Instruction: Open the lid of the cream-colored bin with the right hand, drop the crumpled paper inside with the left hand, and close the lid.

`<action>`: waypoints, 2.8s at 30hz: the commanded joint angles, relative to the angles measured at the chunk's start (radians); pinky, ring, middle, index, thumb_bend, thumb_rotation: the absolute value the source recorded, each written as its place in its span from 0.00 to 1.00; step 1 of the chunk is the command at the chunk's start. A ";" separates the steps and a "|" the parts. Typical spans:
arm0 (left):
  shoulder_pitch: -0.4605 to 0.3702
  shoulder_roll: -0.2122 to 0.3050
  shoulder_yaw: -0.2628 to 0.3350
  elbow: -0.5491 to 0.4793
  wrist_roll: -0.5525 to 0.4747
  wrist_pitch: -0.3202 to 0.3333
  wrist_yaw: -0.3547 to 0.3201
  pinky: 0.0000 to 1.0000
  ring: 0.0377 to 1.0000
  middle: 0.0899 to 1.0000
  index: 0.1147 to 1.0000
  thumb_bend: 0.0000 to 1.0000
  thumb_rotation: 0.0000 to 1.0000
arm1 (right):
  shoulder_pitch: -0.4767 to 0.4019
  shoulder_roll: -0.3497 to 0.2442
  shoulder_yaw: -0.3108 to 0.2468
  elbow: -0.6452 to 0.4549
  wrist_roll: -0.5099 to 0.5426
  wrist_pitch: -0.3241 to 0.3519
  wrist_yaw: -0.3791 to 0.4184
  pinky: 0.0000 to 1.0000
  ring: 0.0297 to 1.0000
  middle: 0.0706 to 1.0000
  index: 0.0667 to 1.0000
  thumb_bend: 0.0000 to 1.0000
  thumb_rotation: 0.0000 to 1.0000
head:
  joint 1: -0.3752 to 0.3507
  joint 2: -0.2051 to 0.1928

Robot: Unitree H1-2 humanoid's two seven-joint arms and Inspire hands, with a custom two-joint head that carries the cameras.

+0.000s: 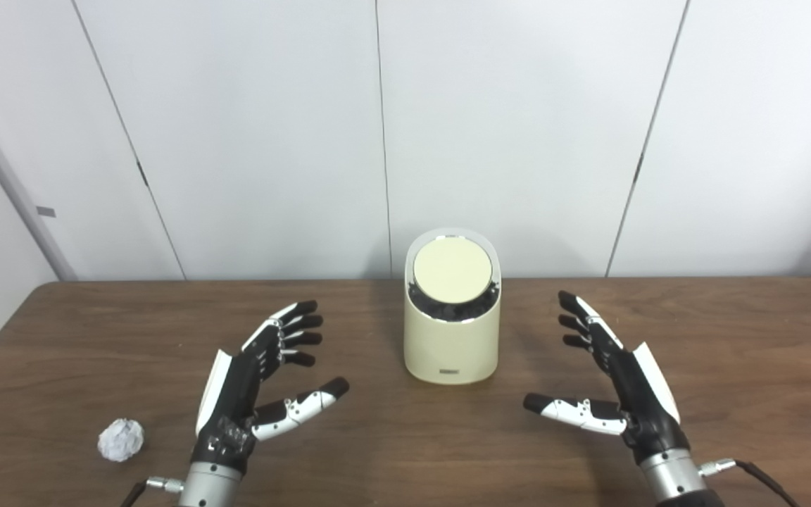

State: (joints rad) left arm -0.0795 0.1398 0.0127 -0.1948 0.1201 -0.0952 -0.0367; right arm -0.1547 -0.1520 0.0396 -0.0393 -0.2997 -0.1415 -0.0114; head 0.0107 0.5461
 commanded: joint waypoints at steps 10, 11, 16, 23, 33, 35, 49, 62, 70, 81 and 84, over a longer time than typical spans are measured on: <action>-0.017 0.000 0.004 -0.022 0.008 -0.027 0.011 0.62 0.73 0.78 0.81 0.72 0.17 | -0.023 0.004 -0.005 -0.052 0.006 -0.003 -0.011 0.81 0.87 0.92 0.90 0.80 0.38 | 0.000 0.001; -0.017 0.000 0.005 -0.022 0.007 -0.028 0.011 0.62 0.73 0.78 0.81 0.72 0.17 | -0.023 0.004 -0.005 -0.053 0.004 -0.002 -0.011 0.81 0.87 0.92 0.90 0.80 0.38 | 0.000 0.001; -0.017 -0.001 0.005 -0.022 -0.003 -0.029 0.008 0.62 0.73 0.78 0.81 0.72 0.16 | -0.022 0.005 -0.002 -0.054 -0.001 0.001 -0.012 0.80 0.87 0.92 0.90 0.81 0.39 | 0.000 0.001; -0.021 0.001 0.004 -0.017 0.001 -0.039 0.009 0.61 0.73 0.78 0.81 0.71 0.16 | -0.024 0.007 0.001 -0.052 -0.006 -0.001 -0.013 0.80 0.87 0.92 0.90 0.79 0.37 | 0.006 -0.005; -0.031 0.000 -0.004 0.008 0.015 -0.040 0.009 0.62 0.73 0.77 0.81 0.72 0.18 | -0.043 0.019 0.016 -0.029 -0.032 -0.014 -0.029 0.76 0.85 0.90 0.88 0.78 0.40 | 0.001 -0.040; -0.033 -0.001 -0.005 0.019 0.018 -0.050 0.013 0.62 0.73 0.77 0.81 0.72 0.18 | -0.051 0.021 0.019 -0.027 -0.034 -0.008 -0.027 0.77 0.85 0.90 0.89 0.77 0.41 | -0.007 -0.059; -0.073 0.013 0.005 0.073 0.010 -0.092 0.006 0.63 0.74 0.78 0.81 0.71 0.16 | -0.173 0.027 0.009 -0.031 -0.087 0.124 -0.024 0.78 0.88 0.92 0.91 0.80 0.46 | -0.028 -0.127; -0.078 0.006 0.005 0.082 0.015 -0.106 0.010 0.63 0.73 0.77 0.81 0.71 0.13 | -0.379 0.007 0.038 -0.022 -0.166 0.311 -0.001 0.83 0.93 0.95 0.98 0.80 0.44 | -0.035 -0.136; -0.081 0.002 0.000 0.090 0.012 -0.112 0.006 0.63 0.73 0.78 0.81 0.70 0.12 | -0.480 0.001 0.068 0.000 -0.224 0.407 0.012 0.63 0.85 0.95 0.96 0.83 0.44 | -0.036 -0.135; -0.091 -0.006 -0.004 0.103 0.018 -0.117 0.012 0.61 0.73 0.77 0.82 0.71 0.12 | -0.570 -0.034 0.162 0.041 -0.387 0.540 0.040 0.64 0.82 0.91 0.96 0.86 0.55 | -0.030 -0.131; -0.093 -0.008 -0.004 0.105 0.017 -0.122 0.013 0.61 0.73 0.77 0.81 0.72 0.12 | -0.581 -0.031 0.174 0.056 -0.403 0.548 0.038 0.65 0.83 0.91 0.96 0.87 0.52 | -0.028 -0.130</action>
State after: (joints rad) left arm -0.1316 0.1327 0.0077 -0.0753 0.1416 -0.1758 -0.0361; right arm -0.6766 -0.1820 0.2129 0.0358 -0.6865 0.4093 0.0347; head -0.0169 0.4157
